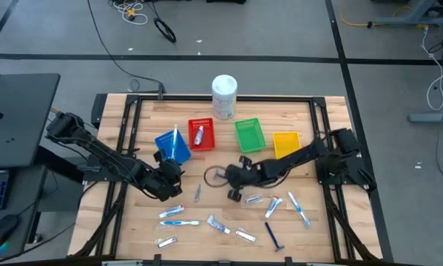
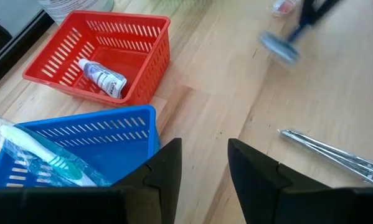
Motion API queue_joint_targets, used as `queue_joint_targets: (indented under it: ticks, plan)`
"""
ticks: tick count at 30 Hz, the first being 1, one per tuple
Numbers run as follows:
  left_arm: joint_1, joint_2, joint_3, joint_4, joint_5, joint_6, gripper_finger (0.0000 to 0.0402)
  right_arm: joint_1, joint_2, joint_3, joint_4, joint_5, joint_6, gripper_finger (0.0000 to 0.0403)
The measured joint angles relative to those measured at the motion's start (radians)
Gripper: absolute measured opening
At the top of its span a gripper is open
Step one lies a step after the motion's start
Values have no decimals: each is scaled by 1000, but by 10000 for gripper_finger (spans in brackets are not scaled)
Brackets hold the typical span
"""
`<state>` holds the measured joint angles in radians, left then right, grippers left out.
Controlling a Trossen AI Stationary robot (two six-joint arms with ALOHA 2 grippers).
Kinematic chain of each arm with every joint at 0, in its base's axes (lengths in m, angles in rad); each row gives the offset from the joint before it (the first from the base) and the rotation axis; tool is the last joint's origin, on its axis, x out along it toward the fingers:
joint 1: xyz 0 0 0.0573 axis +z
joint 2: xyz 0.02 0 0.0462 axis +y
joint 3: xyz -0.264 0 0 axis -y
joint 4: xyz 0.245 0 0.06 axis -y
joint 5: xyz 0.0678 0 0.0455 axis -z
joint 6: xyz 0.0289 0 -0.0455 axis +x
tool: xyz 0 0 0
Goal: Pick & Place Travel size toiletries
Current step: Put the blue razor into the green bin
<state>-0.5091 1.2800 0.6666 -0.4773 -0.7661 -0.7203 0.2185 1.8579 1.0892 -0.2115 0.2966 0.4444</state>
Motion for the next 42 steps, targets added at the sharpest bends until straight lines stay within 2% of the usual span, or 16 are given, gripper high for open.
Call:
queue_joint_targets:
  ticks: [6, 9, 12, 14, 18, 24, 30, 34, 42]
  plan:
    - [0, 0, 0, 0, 0, 0, 138, -70, -167, 1, -193, 196, -14, 48]
    - [0, 0, 0, 2, 0, 1, 138, -132, -235, 2, -315, 308, 44, 48]
    - [0, 0, 0, 3, 0, 3, 138, -211, -271, -4, -352, 343, 96, 48]
    - [0, 0, 0, 5, 0, 4, 138, -265, -276, -17, -344, 323, 120, 48]
    - [0, 0, 0, 7, 0, 3, 138, -358, -258, -68, -284, 210, 126, 48]
    - [0, 0, 0, 6, 0, 13, 138, -442, -253, -186, -141, 154, 124, 48]
    - [0, 0, 0, 9, 0, 27, 138, -482, -253, -299, 71, 41, 93, 48]
    - [0, 0, 0, 17, 0, 40, 138, -497, -254, -345, 125, -70, 45, 48]
    - [0, 0, 0, 22, 0, 56, 138, -501, -254, -358, 149, -91, -35, 80]
